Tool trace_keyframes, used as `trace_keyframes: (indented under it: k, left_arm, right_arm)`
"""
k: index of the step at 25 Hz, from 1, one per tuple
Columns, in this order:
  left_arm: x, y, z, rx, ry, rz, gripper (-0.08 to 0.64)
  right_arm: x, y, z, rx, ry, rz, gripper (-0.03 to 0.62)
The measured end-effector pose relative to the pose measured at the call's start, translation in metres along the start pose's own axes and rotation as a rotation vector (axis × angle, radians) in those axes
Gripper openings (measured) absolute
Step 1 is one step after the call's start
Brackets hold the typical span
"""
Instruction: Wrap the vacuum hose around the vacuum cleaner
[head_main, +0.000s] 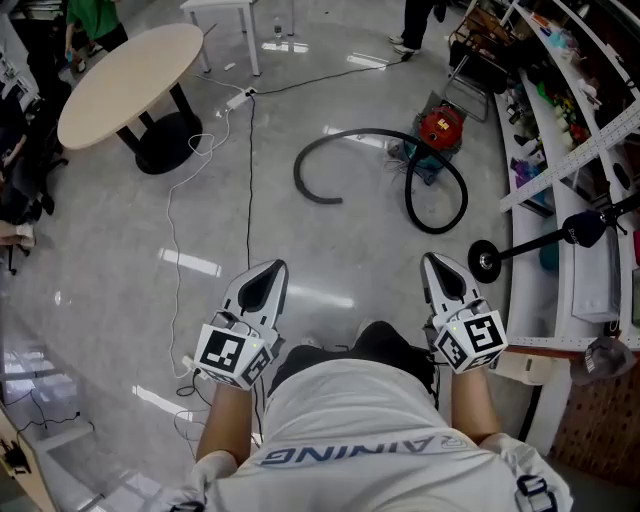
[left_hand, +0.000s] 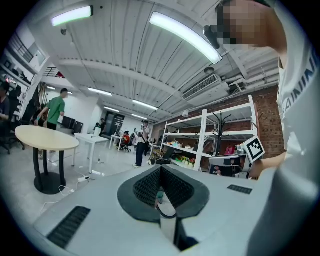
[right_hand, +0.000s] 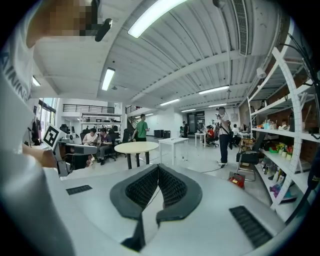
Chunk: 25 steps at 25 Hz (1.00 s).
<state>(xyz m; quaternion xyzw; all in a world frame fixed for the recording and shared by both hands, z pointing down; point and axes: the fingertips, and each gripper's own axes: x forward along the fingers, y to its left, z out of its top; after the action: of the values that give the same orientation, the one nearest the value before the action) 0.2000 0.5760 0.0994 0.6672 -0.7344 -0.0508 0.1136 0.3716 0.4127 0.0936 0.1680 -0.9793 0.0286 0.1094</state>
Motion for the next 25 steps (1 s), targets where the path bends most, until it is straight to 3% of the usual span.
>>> trace_keyframes:
  k: [11,18,25]
  left_arm:
    - [0.023,0.041,-0.002,-0.010,0.027,0.039,0.017]
    - [0.076,0.065,0.010,0.000,0.039,0.079,0.017]
    - [0.149,0.077,0.026,0.012,0.042,0.148,0.017]
  right_arm:
    - [0.069,-0.005,0.001,0.004,0.023,0.065,0.011]
    - [0.125,-0.045,0.007,0.026,0.013,0.115,0.011]
    - [0.179,-0.110,0.017,0.039,0.014,0.182,0.011]
